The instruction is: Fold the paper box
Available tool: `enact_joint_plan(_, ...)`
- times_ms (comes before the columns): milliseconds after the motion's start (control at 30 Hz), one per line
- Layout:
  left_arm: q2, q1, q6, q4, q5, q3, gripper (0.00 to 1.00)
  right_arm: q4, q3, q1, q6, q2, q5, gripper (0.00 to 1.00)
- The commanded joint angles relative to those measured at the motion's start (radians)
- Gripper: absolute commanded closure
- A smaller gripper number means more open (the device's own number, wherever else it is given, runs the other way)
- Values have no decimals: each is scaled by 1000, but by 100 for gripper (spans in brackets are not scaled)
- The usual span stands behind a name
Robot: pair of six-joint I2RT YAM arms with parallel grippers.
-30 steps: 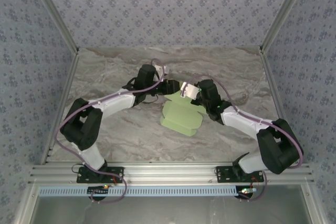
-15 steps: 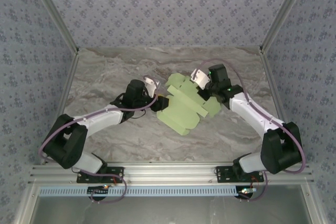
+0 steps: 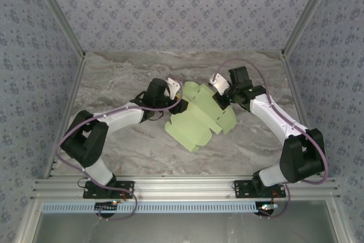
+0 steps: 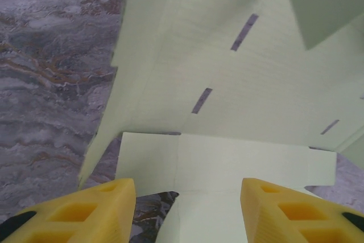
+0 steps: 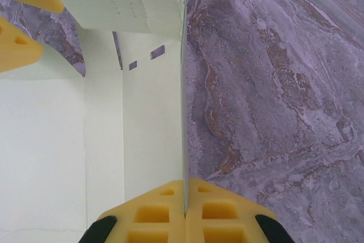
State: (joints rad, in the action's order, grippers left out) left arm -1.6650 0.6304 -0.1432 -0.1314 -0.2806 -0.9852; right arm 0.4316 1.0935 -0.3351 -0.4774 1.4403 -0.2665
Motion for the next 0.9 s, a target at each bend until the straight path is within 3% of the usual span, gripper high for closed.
enact_joint_plan(0, -41, -1, 25, 64, 57, -57, 48, 30, 34, 7, 26, 13, -33, 100)
enact_joint_plan(533, -195, 23, 54, 93, 163, -173, 43, 30, 36, 6, 29, 28, -50, 100)
enact_joint_plan(667, -194, 26, 36, 55, 85, -167, 46, 31, 37, 5, 32, 30, -43, 100)
enact_joint_plan(867, -156, 25, -4, -64, -100, -111, 57, 17, 33, 6, 55, 35, -20, 100)
